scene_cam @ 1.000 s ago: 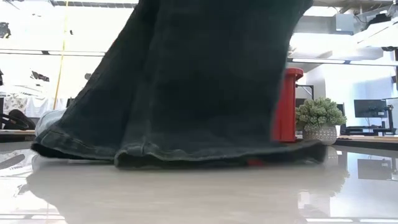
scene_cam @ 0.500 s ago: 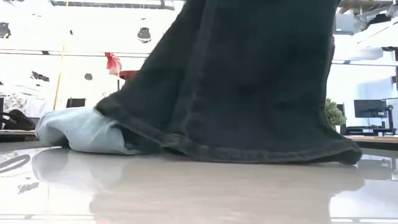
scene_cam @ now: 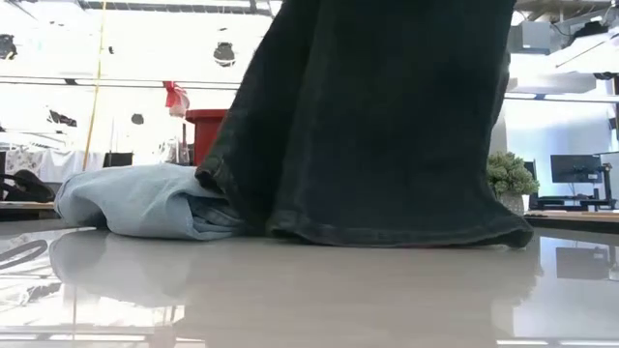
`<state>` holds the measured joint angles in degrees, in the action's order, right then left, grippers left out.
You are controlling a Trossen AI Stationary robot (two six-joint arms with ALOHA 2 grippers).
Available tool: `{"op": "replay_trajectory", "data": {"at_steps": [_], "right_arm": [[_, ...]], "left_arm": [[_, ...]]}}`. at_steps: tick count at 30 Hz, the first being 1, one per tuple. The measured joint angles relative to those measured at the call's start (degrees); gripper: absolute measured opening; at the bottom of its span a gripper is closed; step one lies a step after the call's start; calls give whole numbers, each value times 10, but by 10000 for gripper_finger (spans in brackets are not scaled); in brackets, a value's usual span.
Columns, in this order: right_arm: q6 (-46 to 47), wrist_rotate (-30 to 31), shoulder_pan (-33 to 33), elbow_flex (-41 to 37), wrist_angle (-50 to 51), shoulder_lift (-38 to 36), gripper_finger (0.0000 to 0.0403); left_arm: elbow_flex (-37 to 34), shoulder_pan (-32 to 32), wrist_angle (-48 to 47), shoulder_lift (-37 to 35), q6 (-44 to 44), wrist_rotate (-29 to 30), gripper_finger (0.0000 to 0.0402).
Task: Fold laundry
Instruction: Fold the black pants from the red laundry bin
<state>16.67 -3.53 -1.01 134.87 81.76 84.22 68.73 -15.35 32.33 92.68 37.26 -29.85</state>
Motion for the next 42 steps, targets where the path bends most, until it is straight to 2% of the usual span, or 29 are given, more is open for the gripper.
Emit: {"op": "replay_trajectory", "data": {"at_steps": [4,11,14,19,22,26,34,42], "right_arm": [[0,-9,10,0,-21,-22,43],[44,-72,11,1,-100,-54,44],[64,-102,8,1,-115,-67,44],[100,-113,-9,1,-113,-84,44],[119,-113,-31,1,-126,-82,44],[139,-113,-74,2,-139,-63,44],[151,-114,-186,2,-141,8,45],[153,-130,-262,2,-188,43,45]], "left_arm": [[0,7,-45,34,-9,15,183],[0,16,-67,88,-64,97,183],[0,14,-87,94,-121,155,183],[0,7,-86,95,-253,276,183],[1,7,-79,95,-346,322,183],[2,18,-73,114,-415,342,183],[1,38,39,172,-396,316,183],[1,46,18,135,-455,314,183]]}}
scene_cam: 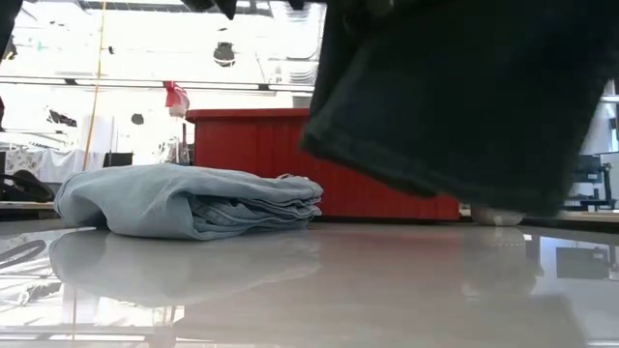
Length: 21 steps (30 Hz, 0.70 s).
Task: Fold laundry
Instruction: Fold the black pants from the red laundry bin
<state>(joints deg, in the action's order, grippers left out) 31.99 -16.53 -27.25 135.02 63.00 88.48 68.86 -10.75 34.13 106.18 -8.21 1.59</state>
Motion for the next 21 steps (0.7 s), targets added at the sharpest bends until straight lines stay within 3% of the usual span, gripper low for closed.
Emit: {"op": "replay_trajectory", "data": {"at_steps": [5,11,16,18,21], "right_arm": [[-5,6,-28,0,-50,-2,45],[-53,39,-26,0,35,-14,43],[-122,20,23,0,103,-12,41],[-165,40,48,0,135,-14,41],[-222,46,84,-14,152,-1,40]], "left_arm": [[1,25,-6,-15,-3,-4,183],[0,68,29,-10,-17,32,183],[37,124,51,-10,45,9,183],[63,140,18,-10,55,-7,183],[85,159,-112,-22,58,-47,183]]}}
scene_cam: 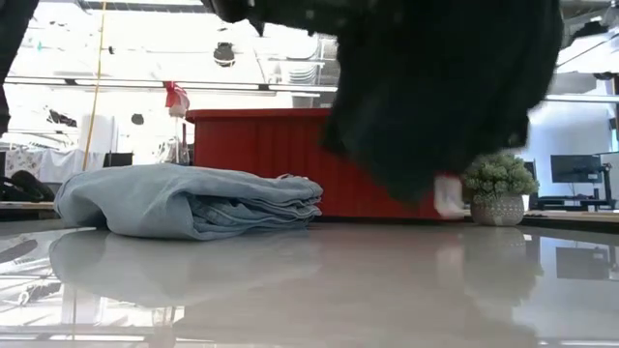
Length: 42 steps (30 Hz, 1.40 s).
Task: Fold laundry
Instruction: Fold the black pants from the red laundry bin
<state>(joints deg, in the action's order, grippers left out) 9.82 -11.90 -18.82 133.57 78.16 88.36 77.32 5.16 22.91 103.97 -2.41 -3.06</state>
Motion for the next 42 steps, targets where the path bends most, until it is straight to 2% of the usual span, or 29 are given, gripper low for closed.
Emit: {"op": "replay_trajectory", "data": {"at_steps": [4,10,13,15,18,22,26,29,32,36,42], "right_arm": [[-23,0,6,-47,27,40,40],[-30,-32,-59,-136,-27,78,40],[-8,-32,-90,-151,-69,91,40],[19,-20,-108,-151,-101,97,40],[72,11,-140,-149,-112,101,40],[126,36,-193,-163,-117,124,45],[197,72,-227,-169,-143,144,47],[255,94,-249,-167,-172,163,48],[307,119,-268,-169,-188,181,49],[368,174,-293,-167,-219,196,49],[459,210,-308,-168,-257,242,48]], "left_arm": [[4,20,-238,-41,-6,-40,183],[-7,47,-584,-119,-42,-152,183],[-7,46,-710,-174,-54,-162,183],[-7,46,-733,-207,-38,-158,183],[-7,28,-680,-246,31,-152,183],[-12,-51,-545,-253,111,-127,183],[-98,-155,-251,-219,155,-42,183],[-160,-211,-9,-157,179,31,183],[-180,-240,140,-70,216,69,183],[-152,-261,240,41,271,61,183],[-103,-282,243,136,291,54,183]]}}
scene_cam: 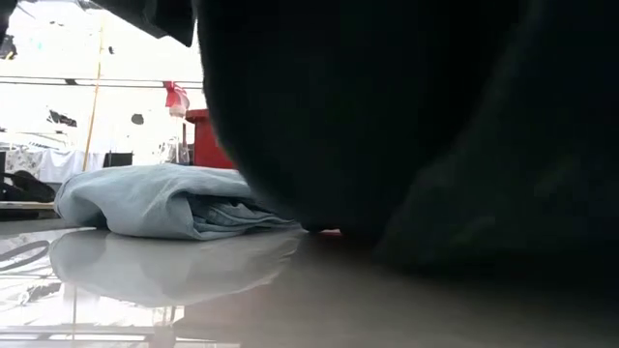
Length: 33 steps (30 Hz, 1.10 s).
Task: Fold laundry
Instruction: Fold the black pants from the red laundry bin
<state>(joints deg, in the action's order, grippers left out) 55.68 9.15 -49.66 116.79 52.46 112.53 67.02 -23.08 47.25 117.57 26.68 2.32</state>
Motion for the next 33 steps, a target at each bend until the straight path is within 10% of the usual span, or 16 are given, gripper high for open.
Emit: {"op": "replay_trajectory", "data": {"at_steps": [14,23,33], "right_arm": [[90,0,11,-1,-70,37,48],[139,42,15,1,150,-14,45],[0,-10,69,-100,177,-58,45]], "left_arm": [[84,-51,-83,128,52,13,183],[81,-56,-152,127,95,24,183],[46,-55,-194,71,85,109,127]]}}
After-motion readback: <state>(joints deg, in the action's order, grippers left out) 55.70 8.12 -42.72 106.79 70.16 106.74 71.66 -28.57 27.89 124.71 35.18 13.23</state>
